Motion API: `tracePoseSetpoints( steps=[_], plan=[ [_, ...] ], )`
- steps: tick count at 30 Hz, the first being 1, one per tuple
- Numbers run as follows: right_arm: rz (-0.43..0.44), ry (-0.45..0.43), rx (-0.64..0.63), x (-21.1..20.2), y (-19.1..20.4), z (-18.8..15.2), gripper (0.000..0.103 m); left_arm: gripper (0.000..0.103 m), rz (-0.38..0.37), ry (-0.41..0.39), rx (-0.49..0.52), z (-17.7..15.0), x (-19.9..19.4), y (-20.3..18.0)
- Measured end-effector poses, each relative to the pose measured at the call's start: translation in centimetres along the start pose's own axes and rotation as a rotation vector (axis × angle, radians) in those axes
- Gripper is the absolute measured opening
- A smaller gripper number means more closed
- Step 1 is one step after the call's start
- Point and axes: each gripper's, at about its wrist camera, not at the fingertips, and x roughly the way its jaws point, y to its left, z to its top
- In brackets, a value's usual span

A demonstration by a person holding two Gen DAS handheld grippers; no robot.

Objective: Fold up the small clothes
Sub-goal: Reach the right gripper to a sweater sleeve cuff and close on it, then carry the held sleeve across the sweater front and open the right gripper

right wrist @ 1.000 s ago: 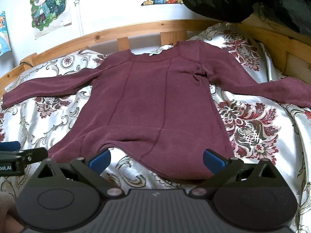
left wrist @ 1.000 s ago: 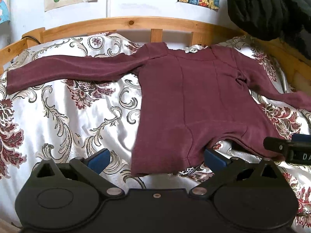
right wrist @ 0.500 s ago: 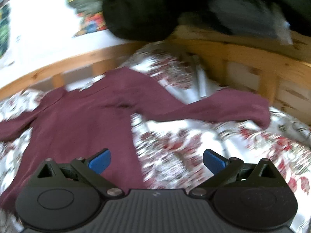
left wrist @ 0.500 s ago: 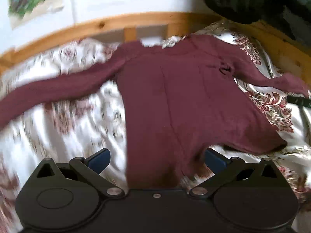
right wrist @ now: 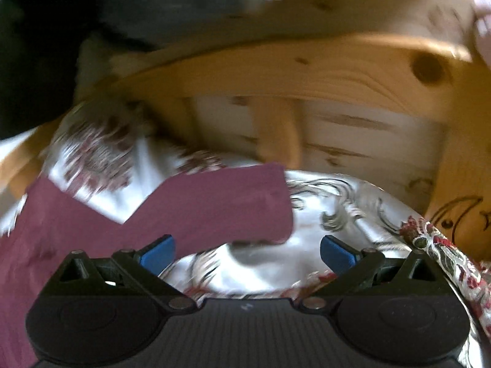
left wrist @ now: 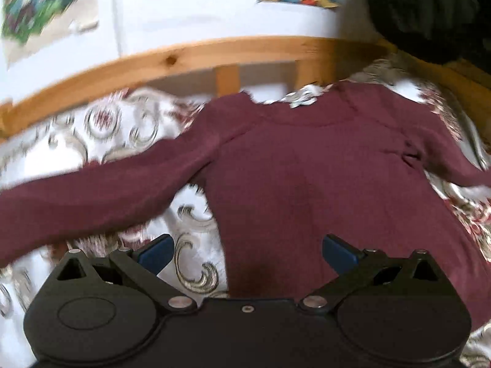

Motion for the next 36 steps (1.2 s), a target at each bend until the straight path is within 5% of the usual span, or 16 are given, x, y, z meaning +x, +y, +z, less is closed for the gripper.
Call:
tracePoseSetpoints(
  steps=[5, 9, 11, 13, 17, 25, 36],
  plan=[
    [0.021, 0.001, 0.173, 3.1, -2.7, 0.6, 0.102, 0.102, -0.020, 0.076, -0.111, -3.2, 2.5, 2.5],
    [0.001, 0.007, 0.220, 5.8, -3.0, 0.7, 0.088, 0.102, -0.010, 0.101, -0.127, -4.4, 3.5, 3.6],
    [0.007, -0.008, 0.209, 6.3, -2.5, 0.7, 0.077, 0.102, -0.020, 0.097, -0.141, -4.5, 3.7, 4.0],
    [0.032, -0.022, 0.200, 6.5, -1.8, 0.7, 0.048, 0.102, -0.058, 0.082, -0.157, -4.3, 3.5, 4.2],
    [0.014, -0.083, 0.152, 5.0, 0.8, 0.6, 0.017, 0.102, -0.117, 0.061, -0.184, -4.2, 3.2, 4.4],
    [-0.001, -0.363, -0.160, -3.2, 10.2, 1.0, 0.013, 0.102, -0.160, 0.051, -0.243, -3.9, 2.6, 5.5],
    [0.428, -0.406, -0.705, -8.8, 28.4, -4.0, 0.013, 0.102, -0.206, 0.024, -0.302, -3.3, 2.1, 6.7]
  ],
)
